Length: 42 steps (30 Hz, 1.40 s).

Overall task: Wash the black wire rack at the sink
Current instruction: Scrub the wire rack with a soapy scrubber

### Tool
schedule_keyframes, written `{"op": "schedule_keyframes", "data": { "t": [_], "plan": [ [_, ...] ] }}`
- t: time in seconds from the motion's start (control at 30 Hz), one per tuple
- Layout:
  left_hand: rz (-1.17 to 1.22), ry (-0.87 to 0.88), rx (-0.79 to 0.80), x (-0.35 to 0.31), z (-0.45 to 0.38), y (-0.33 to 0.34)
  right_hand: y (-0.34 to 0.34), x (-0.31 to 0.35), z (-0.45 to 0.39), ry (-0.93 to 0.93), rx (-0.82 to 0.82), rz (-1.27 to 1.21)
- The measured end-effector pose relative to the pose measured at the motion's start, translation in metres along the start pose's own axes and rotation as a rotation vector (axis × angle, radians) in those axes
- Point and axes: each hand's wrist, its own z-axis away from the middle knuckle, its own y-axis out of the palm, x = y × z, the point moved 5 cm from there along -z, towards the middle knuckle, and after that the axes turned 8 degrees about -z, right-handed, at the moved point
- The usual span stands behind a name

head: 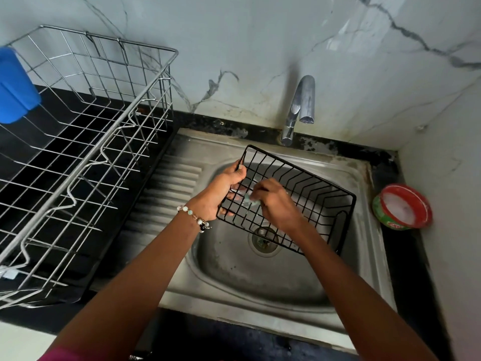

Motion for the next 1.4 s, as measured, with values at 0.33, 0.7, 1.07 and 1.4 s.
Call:
{"op": "schedule_keyframes", "data": {
  "t": [0.33, 0.7, 1.07, 1.4],
  "plan": [
    [-0.008, -0.01, 0.02, 0.001, 0.0, 0.003, 0.004, 0.008, -0.002, -0.152, 0.217, 0.088],
    [-0.006, -0.021, 0.025, -0.002, 0.0, 0.001, -0.003, 0.01, 0.0, -0.22, 0.224, 0.013],
    [-0.002, -0.009, 0.021, -0.007, 0.0, 0.004, 0.013, 0.021, 0.005, -0.248, 0.265, -0.063],
    [0.008, -0.024, -0.001, -0.004, -0.003, -0.003, -0.01, -0.016, 0.003, 0.087, -0.158, 0.073]
  ]
}}
